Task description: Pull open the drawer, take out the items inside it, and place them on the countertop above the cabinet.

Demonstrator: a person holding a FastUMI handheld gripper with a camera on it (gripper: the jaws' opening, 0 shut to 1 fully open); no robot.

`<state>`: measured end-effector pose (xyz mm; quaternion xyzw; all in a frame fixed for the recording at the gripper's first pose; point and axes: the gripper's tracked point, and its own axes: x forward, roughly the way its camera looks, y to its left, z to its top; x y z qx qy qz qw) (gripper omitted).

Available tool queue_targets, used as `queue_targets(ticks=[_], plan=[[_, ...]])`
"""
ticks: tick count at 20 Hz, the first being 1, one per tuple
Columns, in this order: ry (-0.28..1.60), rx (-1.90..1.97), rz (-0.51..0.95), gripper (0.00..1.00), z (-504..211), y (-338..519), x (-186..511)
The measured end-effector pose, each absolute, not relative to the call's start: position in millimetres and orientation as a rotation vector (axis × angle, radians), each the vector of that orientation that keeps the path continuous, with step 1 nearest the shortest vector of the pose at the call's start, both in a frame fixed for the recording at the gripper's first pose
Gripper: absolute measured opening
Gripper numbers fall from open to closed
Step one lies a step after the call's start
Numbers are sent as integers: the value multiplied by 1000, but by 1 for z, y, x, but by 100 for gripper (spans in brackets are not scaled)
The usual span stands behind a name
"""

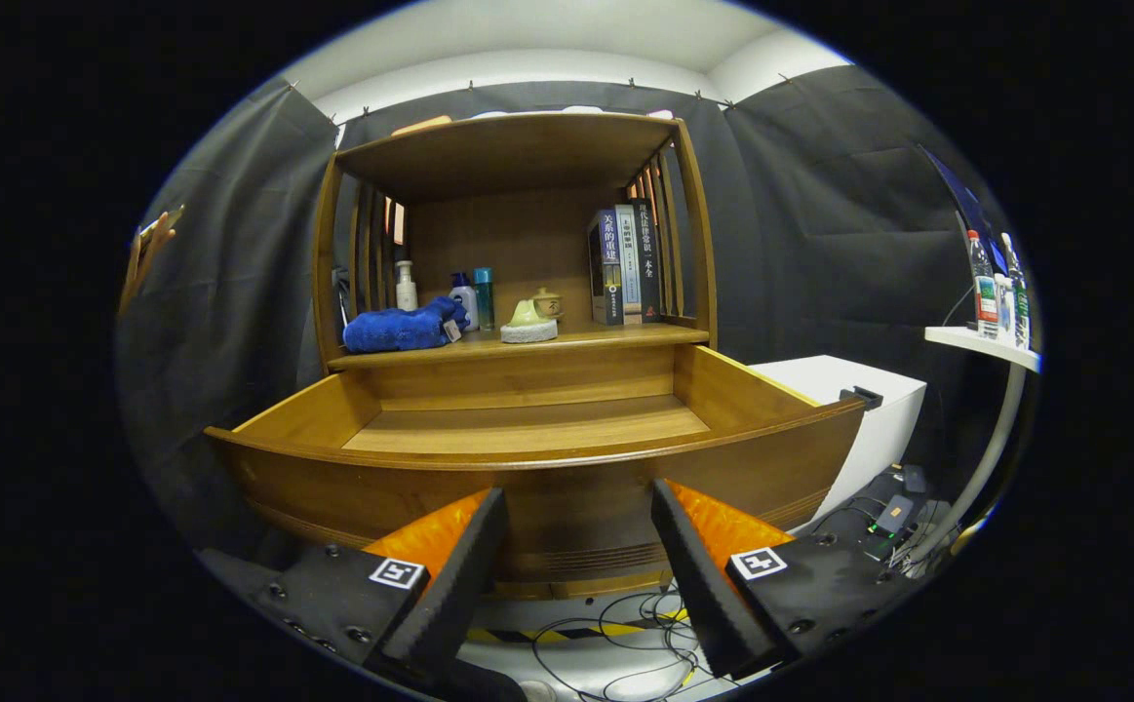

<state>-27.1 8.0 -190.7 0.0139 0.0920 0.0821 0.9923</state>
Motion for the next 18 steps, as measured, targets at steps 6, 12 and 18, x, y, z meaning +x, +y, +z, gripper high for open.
queue_targets(ticks=[6,12,18], plan=[[189,22,143,98,-188,4,-11],[188,13,167,97,-186,5,-5],[189,55,138,97,-184,6,16]])
